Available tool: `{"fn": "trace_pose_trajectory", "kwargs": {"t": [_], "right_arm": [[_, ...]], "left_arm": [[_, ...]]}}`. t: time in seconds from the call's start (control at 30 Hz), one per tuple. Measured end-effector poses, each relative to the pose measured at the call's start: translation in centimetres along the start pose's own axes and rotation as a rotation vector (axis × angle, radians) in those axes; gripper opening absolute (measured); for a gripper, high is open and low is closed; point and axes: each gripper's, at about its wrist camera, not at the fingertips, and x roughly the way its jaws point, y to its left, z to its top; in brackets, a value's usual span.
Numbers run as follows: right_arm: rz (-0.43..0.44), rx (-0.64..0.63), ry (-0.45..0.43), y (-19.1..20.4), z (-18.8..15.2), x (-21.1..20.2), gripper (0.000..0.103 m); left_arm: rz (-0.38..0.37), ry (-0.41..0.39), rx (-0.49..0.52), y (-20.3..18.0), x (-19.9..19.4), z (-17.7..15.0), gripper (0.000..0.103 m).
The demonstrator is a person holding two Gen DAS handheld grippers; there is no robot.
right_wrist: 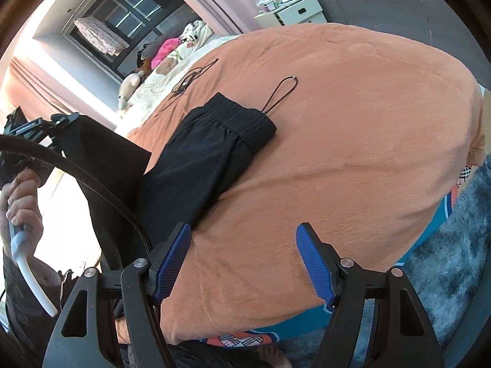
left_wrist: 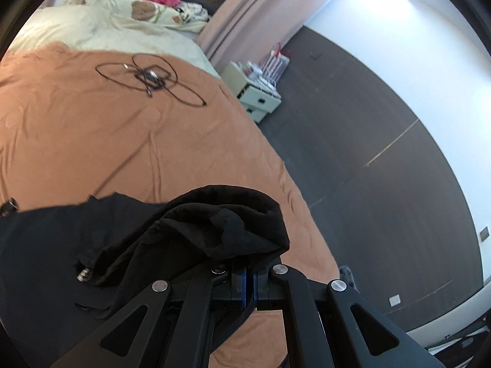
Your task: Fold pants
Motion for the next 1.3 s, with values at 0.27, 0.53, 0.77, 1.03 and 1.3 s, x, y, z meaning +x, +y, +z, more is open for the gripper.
{"fn": "trace_pose_trajectory", "kwargs": {"t": [0.27, 0.53, 0.77, 1.03, 1.3], "right_arm": [[0.010, -0.002, 0.001, 0.6, -0.6, -0.4, 0.070], [0.040, -0.044, 0.017, 1.6, 0.4, 0.5, 0.070], [0.039, -0.128, 0.034, 2.4, 2.3, 2.2, 0.070], [-0.005, -0.323, 0.069, 4.6, 5.7, 4.2, 0.070], [-0.038, -0.519, 0.122, 8.7, 7.5, 7.1, 0.070]], "left_arm": [[0.050, 0.193, 0.062, -1.7, 4.3, -2.5, 0.049], [0.075, 0.138, 0.072, 1.3, -0.8, -3.4, 0.080], [0.172, 0.049, -0.003, 7.1, -6.4, -4.3, 0.080], [0.283, -0.024, -0.090, 13.2, -11.5, -6.3, 0.080], [0.342, -0.099, -0.206, 17.9, -15.4, -9.7, 0.080]]}}
